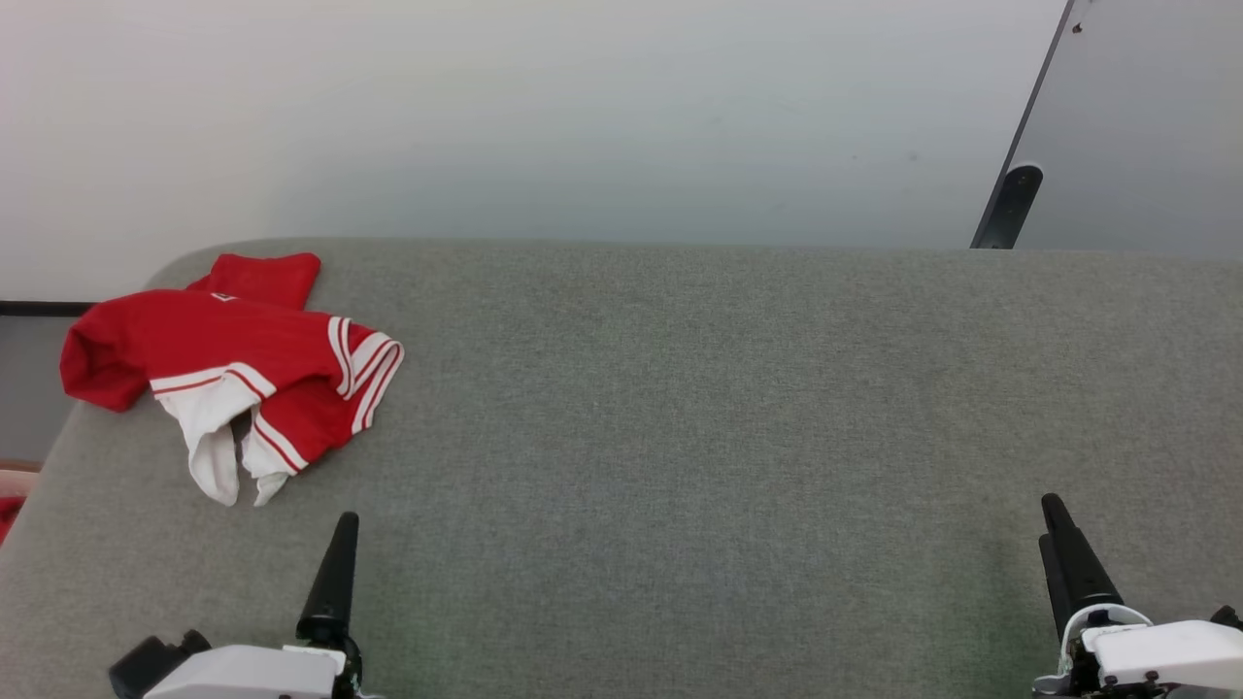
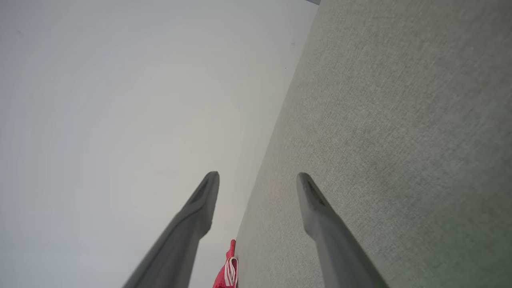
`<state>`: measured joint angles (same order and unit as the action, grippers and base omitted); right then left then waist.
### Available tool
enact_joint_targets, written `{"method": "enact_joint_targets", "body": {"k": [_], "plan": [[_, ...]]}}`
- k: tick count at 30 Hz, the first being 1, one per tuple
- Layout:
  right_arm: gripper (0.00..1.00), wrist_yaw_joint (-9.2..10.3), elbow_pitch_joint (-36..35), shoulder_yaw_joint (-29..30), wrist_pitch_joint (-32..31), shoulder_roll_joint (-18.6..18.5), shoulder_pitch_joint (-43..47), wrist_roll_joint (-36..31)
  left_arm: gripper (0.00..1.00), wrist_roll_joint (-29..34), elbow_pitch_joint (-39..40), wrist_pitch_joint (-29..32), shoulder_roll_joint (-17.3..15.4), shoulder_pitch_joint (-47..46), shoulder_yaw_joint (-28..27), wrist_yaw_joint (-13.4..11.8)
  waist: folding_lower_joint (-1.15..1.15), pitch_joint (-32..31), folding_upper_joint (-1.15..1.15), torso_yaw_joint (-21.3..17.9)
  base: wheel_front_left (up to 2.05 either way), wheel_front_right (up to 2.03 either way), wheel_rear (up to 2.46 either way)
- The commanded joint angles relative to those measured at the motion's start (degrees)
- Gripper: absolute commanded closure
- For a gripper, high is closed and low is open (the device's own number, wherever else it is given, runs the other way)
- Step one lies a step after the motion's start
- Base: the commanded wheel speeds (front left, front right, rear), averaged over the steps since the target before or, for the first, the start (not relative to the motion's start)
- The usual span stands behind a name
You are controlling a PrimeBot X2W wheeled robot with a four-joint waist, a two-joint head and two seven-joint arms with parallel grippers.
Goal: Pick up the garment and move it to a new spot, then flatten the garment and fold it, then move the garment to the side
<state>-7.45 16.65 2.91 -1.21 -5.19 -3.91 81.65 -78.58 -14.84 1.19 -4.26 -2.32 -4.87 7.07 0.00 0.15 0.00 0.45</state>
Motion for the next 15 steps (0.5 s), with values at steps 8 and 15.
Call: {"method": "enact_joint_targets", "body": {"k": [8, 15], "plan": [[0.0, -0.02, 0.2, -1.8, 2.1, -1.6, -1.4, -7.2, 0.0, 11.4, 2.3, -2.2, -0.1, -0.1, -1.0, -0.4, 0.0, 0.0, 0.0, 0.2, 0.0, 0.0, 0.0], [0.0, -0.03, 0.5, -2.7, 3.7, -2.8, -2.2, -15.0, 0.0, 20.5, 3.2, -3.7, -0.3, 0.3, -1.3, -0.5, 0.0, 0.2, 0.0, 0.1, 0.0, 0.0, 0.0]]}}
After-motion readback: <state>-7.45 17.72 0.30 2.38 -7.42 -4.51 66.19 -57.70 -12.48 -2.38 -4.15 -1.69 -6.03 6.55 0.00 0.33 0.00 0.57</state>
